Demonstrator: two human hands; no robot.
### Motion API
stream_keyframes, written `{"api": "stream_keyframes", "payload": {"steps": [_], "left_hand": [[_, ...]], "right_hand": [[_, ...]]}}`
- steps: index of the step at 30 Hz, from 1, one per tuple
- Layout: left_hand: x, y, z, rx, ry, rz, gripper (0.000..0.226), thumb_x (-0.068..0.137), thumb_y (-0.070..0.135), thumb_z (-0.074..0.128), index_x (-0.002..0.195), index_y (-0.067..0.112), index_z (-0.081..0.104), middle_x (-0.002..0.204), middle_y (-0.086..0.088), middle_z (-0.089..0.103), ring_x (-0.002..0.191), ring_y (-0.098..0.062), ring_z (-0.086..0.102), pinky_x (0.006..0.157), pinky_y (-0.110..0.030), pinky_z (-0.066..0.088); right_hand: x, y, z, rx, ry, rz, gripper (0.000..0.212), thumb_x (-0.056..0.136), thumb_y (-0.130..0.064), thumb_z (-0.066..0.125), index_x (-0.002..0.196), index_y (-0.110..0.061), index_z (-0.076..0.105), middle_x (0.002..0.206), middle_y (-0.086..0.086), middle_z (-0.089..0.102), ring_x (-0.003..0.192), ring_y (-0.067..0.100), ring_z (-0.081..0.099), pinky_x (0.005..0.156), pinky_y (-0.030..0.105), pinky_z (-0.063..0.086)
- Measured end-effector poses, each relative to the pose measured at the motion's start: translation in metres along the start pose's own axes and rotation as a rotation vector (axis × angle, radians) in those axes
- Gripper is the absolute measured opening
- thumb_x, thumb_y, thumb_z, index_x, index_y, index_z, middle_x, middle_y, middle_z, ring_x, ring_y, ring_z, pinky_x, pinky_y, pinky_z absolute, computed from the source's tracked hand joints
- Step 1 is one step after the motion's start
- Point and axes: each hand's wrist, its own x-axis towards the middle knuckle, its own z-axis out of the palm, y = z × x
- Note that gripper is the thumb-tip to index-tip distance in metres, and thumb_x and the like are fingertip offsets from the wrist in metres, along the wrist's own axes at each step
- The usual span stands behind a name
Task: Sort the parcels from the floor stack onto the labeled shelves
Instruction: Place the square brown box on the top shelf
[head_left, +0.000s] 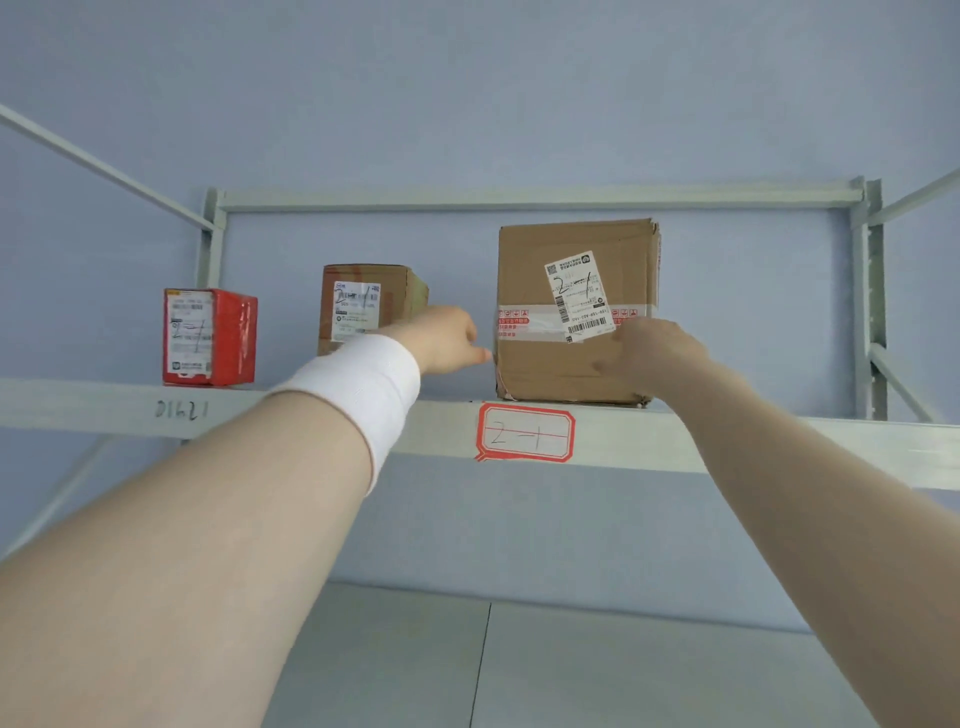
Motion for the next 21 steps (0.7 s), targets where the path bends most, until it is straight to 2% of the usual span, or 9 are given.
{"api": "stream_keyframes", "payload": {"steps": [4, 9, 12, 16, 21], "left_hand": [[-0.045, -0.003, -0.023, 0.007, 0.071, 0.01, 0.046, 0.093, 0.039, 0.049, 0.134, 0.017, 0.048, 0.139, -0.004, 0.048, 0.127, -0.024, 0.045, 0.105, -0.036, 0.038], [-0.108, 0.006, -0.049, 0.041, 0.126, -0.016, 0.042, 0.093, 0.04, 0.048, 0.131, 0.022, 0.048, 0.137, -0.001, 0.05, 0.126, -0.023, 0.046, 0.099, -0.035, 0.04], [-0.151, 0.019, -0.055, 0.067, 0.096, -0.037, 0.042, 0.093, 0.04, 0.048, 0.132, 0.023, 0.048, 0.139, -0.001, 0.048, 0.127, -0.025, 0.046, 0.098, -0.035, 0.039], [-0.213, 0.031, -0.045, 0.106, 0.064, -0.101, 0.039, 0.094, 0.037, 0.047, 0.131, 0.024, 0.048, 0.139, 0.0, 0.049, 0.125, -0.024, 0.047, 0.093, -0.033, 0.04], [-0.301, 0.037, -0.025, 0.183, -0.107, -0.199, 0.041, 0.095, 0.037, 0.045, 0.133, 0.022, 0.046, 0.139, -0.001, 0.048, 0.126, -0.025, 0.046, 0.094, -0.032, 0.04]], "right_hand": [[-0.048, -0.026, -0.01, -0.006, -0.011, -0.068, 0.049, 0.091, -0.04, 0.054, 0.131, -0.013, 0.047, 0.132, 0.009, 0.051, 0.125, 0.029, 0.043, 0.095, 0.038, 0.039], [-0.105, -0.043, -0.035, 0.019, 0.015, -0.154, 0.042, 0.091, -0.034, 0.052, 0.126, -0.012, 0.051, 0.128, 0.01, 0.052, 0.12, 0.031, 0.046, 0.094, 0.039, 0.04], [-0.138, -0.047, -0.042, 0.063, -0.006, -0.213, 0.038, 0.09, -0.033, 0.054, 0.122, -0.014, 0.054, 0.126, 0.01, 0.054, 0.119, 0.031, 0.047, 0.093, 0.038, 0.041], [-0.193, -0.053, -0.034, 0.098, -0.106, -0.306, 0.046, 0.091, -0.039, 0.054, 0.13, -0.017, 0.048, 0.134, 0.009, 0.048, 0.126, 0.03, 0.042, 0.098, 0.039, 0.037], [-0.274, -0.057, -0.021, 0.147, -0.293, -0.369, 0.049, 0.092, -0.041, 0.052, 0.135, -0.019, 0.044, 0.14, 0.009, 0.043, 0.13, 0.029, 0.039, 0.102, 0.04, 0.035]]}}
